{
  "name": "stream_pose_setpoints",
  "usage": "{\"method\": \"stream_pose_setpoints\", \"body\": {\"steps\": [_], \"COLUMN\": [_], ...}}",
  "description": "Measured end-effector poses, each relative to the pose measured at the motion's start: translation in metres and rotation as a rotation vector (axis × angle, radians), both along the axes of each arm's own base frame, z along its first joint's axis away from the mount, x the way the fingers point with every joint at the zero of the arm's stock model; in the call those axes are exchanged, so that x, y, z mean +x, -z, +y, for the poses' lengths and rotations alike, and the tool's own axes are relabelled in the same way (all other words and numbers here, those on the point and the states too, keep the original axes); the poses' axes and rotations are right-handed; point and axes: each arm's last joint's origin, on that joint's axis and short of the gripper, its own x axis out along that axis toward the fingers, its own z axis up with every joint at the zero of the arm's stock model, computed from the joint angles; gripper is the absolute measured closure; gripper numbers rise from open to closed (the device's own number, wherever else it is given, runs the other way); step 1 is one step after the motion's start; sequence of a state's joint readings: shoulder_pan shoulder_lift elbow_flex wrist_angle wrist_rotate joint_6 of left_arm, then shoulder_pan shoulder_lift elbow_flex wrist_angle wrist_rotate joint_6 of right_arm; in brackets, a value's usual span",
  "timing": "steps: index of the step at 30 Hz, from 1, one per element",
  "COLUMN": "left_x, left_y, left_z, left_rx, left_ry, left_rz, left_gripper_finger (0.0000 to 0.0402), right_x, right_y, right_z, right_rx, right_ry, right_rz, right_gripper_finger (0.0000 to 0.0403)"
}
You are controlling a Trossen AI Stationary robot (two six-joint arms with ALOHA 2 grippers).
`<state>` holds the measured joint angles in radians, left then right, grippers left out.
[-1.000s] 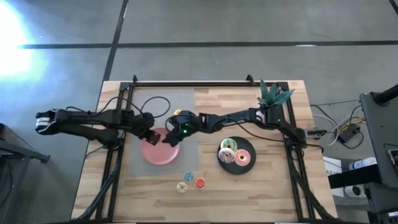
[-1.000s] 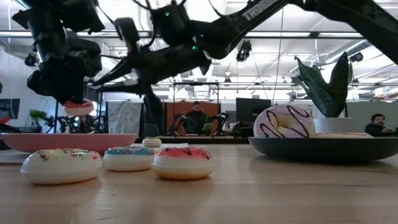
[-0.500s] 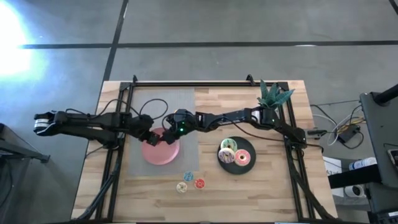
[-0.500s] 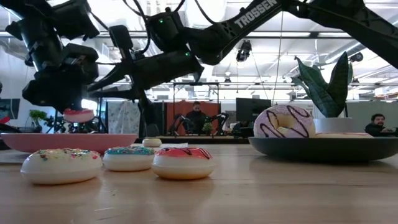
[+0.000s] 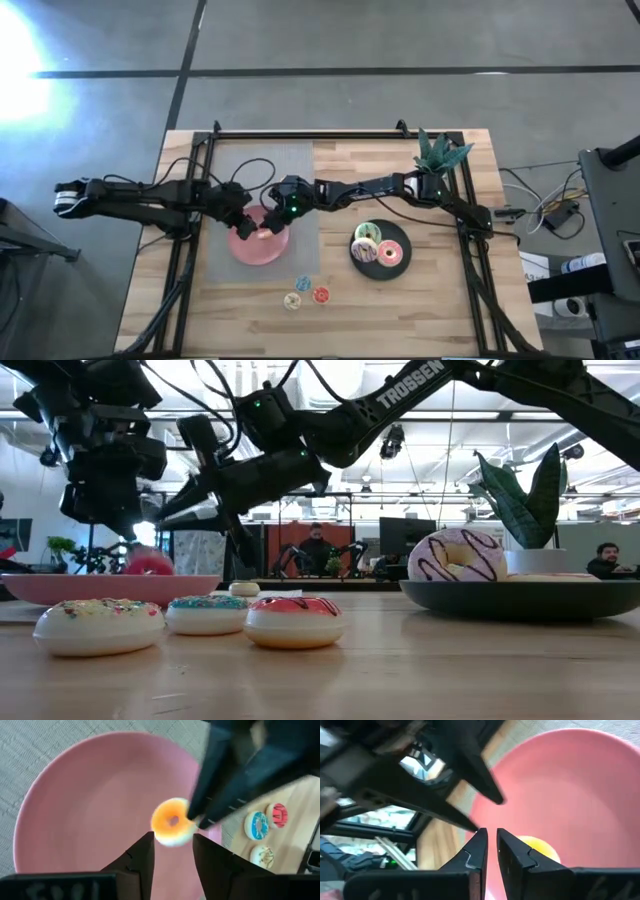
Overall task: Pick & Place donuts
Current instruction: Put the small red donut on the pink plate
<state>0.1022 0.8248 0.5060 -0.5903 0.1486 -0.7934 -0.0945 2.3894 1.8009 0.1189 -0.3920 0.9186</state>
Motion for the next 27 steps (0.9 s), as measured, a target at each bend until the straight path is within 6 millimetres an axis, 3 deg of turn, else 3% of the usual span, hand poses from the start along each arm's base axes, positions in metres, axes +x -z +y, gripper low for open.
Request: {"method": "stream_pose_setpoints", "body": {"steps": [7, 12, 21, 27], "left_x": [-0.007, -0.010, 0.007, 0.014], "left_y": [0.005, 0.007, 0.023, 0.044], "left_z": [0.001, -0.003, -0.022, -0.023], "left_rx": [0.046, 0.016, 0.054, 0.124], "left_ry": [-0.026, 0.021, 0.231, 0.182], "left_rz": [0.086, 0.100, -0.103, 0.023], "left_gripper_finger": [0.0294, 0.0294, 0.0293, 0.0293], "right_x": [-0.002, -0.012, -0.055, -0.088], "right_y": [0.000, -0.022, -0.047, -0.063], "right_z": [-0.001, 0.000, 0.006, 0.008], "right_rx": [-0.031, -0.117, -0.411, -0.523], "right_ry": [-0.026, -0.116, -0.244, -0.190], "right_rz": [0.000, 0.019, 0.274, 0.383], "right_gripper_finger": [0.0369, 0.0369, 0.0369, 0.0365]}}
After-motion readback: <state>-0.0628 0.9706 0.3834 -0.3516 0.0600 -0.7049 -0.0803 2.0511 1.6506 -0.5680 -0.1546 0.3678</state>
